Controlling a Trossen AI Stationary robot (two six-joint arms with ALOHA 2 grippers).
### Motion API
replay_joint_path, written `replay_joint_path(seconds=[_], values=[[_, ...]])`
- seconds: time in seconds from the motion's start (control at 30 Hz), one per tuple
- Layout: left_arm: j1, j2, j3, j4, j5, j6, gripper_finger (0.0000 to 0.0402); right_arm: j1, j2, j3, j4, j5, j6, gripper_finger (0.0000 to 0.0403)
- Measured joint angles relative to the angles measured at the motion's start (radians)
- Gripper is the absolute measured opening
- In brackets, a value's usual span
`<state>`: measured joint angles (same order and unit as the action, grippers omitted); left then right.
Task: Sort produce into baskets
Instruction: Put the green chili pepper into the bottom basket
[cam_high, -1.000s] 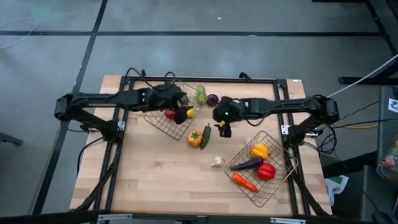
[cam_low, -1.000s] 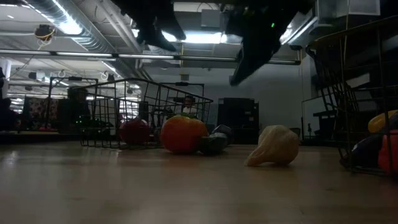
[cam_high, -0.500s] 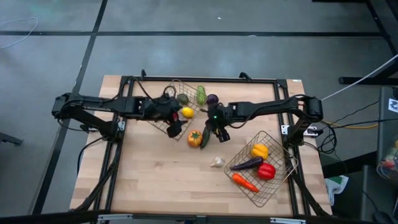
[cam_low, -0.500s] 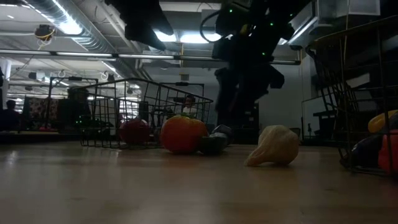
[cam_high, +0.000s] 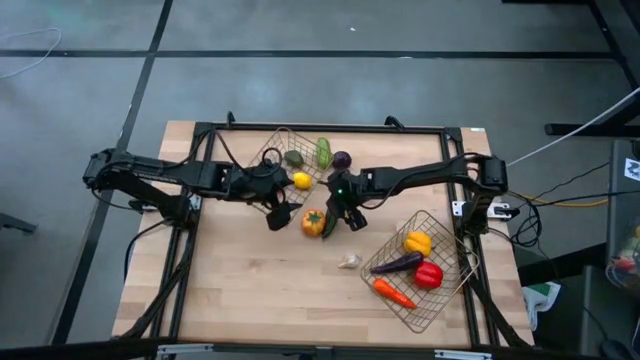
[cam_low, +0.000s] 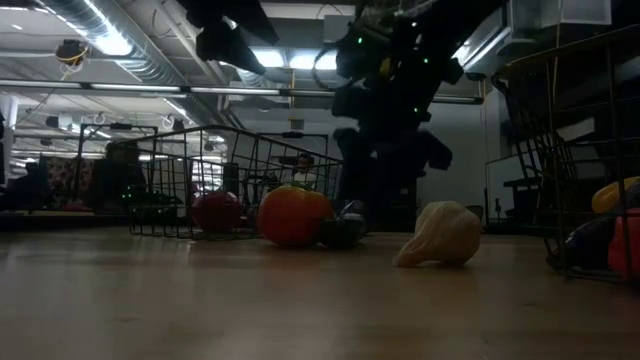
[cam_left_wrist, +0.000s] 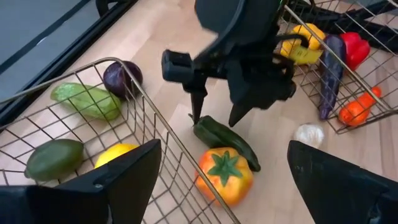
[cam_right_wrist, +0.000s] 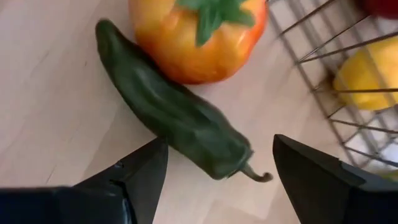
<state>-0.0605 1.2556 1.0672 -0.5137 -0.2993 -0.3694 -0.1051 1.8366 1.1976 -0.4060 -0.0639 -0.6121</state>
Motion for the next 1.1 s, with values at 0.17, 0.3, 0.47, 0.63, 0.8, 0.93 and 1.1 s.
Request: replay_joint_path(seconds=[0.17, 0.3, 0.47, 0.63, 0.8, 0.93, 1.1], values=[[0.0, 0.0, 0.0, 0.0, 0.0, -0.017, 0.0343, 0.0, 0.041, 0.0, 0.022, 0.0, 0.0, 0.0287], [0.0, 0.0, 0.0, 0.0, 0.0, -0.018, 0.0343, 0.0, 0.067, 0.0, 0.01, 0.0, 0.0, 0.0287], [0.0, 0.0, 0.0, 0.0, 0.0, -0.018, 0.0343, 0.0, 0.066, 0.0, 0.005, -0.001, 0.0, 0.0287], [0.0, 0.0, 0.0, 0.0, 0.0, -0.017, 0.0343, 0.0, 0.066, 0.0, -0.042, -0.042, 0.0, 0.0287], [0.0, 0.0, 0.0, 0.0, 0.0, -0.018, 0.0343, 0.001, 0.066, 0.0, -0.092, -0.074, 0.001, 0.0287], [0.0, 0.0, 0.0, 0.0, 0.0, -0.017, 0.0343, 0.001, 0.066, 0.0, -0.126, -0.079, 0.002, 0.0287], [0.0, 0.0, 0.0, 0.0, 0.0, -0.017, 0.0343, 0.001, 0.064, 0.0, -0.139, -0.079, 0.003, 0.0287]])
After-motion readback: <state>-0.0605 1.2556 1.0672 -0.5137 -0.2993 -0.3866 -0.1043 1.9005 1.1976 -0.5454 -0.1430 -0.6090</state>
